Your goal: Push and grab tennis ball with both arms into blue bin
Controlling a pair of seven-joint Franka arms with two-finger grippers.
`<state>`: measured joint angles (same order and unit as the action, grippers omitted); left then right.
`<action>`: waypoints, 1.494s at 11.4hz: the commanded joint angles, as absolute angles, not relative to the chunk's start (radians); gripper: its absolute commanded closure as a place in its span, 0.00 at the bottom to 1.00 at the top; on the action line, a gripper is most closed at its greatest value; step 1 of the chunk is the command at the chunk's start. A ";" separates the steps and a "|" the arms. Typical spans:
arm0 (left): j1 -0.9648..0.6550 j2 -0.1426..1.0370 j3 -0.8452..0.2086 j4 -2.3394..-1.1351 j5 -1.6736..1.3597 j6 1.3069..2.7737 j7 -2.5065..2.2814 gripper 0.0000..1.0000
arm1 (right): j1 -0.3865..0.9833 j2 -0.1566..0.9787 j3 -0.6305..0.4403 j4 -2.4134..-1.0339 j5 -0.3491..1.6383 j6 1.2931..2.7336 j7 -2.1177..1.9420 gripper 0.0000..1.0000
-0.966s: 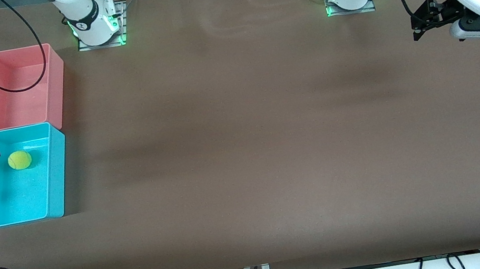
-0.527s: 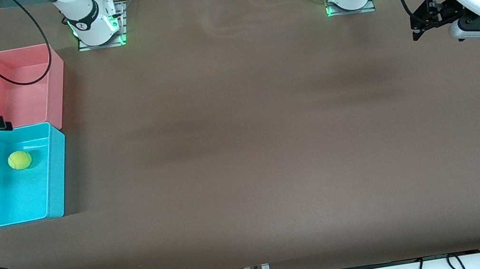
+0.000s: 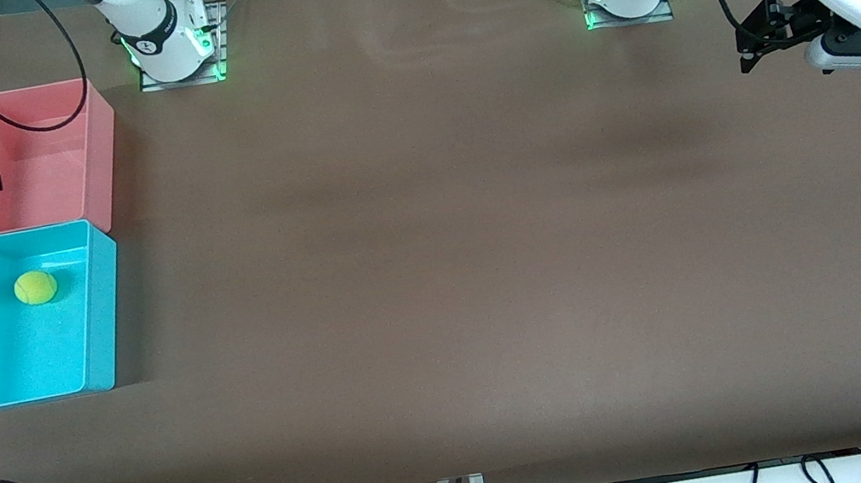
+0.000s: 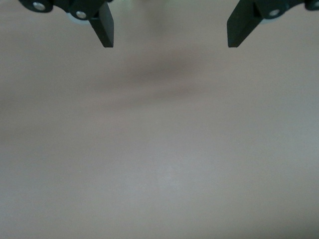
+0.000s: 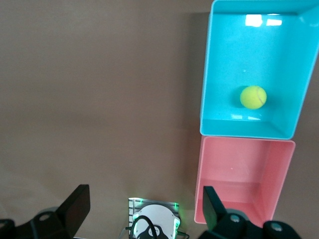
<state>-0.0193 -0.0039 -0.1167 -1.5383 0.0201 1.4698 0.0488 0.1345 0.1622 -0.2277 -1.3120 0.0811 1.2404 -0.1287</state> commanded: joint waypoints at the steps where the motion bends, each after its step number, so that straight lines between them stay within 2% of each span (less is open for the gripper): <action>1: -0.020 0.003 -0.110 -1.519 -0.005 1.460 0.055 0.00 | -0.003 0.030 -0.095 -1.445 0.026 1.262 -0.080 0.00; 4: -0.018 0.003 -0.110 -1.519 -0.005 1.460 0.055 0.00 | -0.009 -0.073 -0.091 -1.600 0.011 1.363 -0.069 0.00; 8: -0.018 0.003 -0.110 -1.519 -0.006 1.459 0.055 0.00 | -0.100 -0.074 0.004 -1.630 -0.015 1.397 -0.040 0.00; 10: -0.020 0.003 -0.110 -1.519 -0.005 1.459 0.055 0.00 | -0.101 -0.071 0.006 -1.634 -0.034 1.439 -0.043 0.00; 17: -0.018 0.003 -0.110 -1.520 -0.005 1.459 0.054 0.00 | -0.103 -0.069 0.025 -1.635 -0.043 1.431 -0.037 0.00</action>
<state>-0.0192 -0.0038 -0.1156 -1.5383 0.0201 1.4697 0.0488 -0.0859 -0.0462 0.0045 -1.6121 -0.0242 1.4222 -0.0479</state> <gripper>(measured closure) 0.000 0.000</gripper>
